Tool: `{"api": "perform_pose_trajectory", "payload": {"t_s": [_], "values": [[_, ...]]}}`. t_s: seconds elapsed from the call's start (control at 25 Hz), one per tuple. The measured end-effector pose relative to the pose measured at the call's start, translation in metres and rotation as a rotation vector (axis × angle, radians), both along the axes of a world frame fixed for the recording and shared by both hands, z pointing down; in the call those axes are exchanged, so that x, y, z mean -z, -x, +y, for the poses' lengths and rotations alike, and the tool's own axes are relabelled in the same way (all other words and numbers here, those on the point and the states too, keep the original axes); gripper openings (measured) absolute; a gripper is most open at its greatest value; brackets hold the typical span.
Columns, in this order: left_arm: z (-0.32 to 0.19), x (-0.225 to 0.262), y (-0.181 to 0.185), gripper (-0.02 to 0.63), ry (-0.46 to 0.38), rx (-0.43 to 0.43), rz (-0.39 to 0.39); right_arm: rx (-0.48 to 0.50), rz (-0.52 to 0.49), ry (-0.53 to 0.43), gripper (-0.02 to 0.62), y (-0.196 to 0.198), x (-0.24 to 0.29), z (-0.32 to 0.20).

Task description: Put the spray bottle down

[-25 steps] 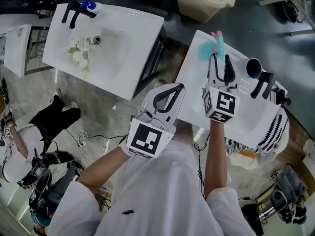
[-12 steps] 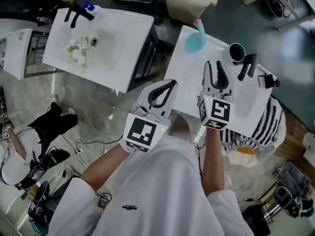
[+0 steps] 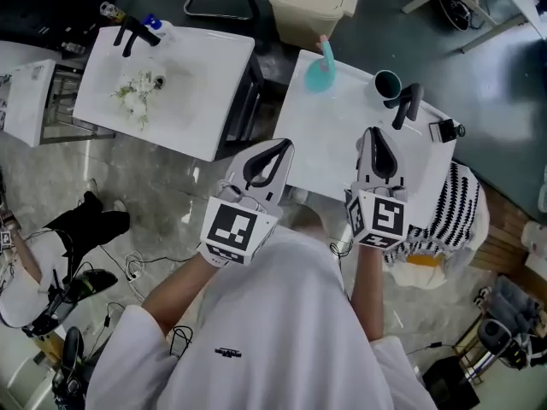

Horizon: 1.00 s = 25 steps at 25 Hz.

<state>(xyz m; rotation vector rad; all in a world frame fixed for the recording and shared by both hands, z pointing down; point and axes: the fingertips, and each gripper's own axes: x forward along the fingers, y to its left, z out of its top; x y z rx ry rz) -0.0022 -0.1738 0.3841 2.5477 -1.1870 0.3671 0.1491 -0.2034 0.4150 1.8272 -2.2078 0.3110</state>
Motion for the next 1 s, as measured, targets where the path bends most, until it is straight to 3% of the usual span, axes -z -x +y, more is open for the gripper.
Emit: {"api": "perform_pose_trajectory", "payload": {"t_s": [0.56, 1.0], "values": [[0.011, 0.037, 0.007, 0.003, -0.081, -0.013, -0.002, -0.02, 0.047, 0.0, 0.014, -0.034, 0.042, 0.077], [0.013, 0.044, 0.0, 0.002, -0.098, -0.041, -0.004, -0.073, 0.016, -0.048, 0.014, -0.037, 0.06, 0.079]]}}
